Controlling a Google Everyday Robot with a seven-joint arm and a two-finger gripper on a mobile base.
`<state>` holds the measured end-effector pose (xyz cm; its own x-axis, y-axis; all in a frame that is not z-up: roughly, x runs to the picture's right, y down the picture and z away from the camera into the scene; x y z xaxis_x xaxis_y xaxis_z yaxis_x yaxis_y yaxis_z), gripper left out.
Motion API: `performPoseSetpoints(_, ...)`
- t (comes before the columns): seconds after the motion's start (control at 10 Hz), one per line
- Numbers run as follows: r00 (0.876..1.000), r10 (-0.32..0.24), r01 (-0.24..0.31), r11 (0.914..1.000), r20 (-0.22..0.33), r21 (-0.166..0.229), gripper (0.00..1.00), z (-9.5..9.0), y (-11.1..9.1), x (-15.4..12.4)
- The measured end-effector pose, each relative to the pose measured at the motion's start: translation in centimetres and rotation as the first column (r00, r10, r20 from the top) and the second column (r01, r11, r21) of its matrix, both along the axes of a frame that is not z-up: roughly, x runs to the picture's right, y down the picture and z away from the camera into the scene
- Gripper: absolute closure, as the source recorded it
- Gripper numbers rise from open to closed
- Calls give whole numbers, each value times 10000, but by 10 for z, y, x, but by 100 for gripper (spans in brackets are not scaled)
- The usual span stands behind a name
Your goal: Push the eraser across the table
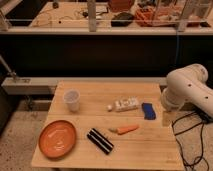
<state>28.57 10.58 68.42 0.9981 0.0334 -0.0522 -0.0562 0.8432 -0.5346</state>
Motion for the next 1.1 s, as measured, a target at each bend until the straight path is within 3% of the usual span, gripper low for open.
performPoseSetpoints(0.9,10000,-29,29,10000,16,0,20,0,0,-1)
performPoseSetpoints(1.1,9992,-308,308,9995,261,-11,20,-3,7,-15)
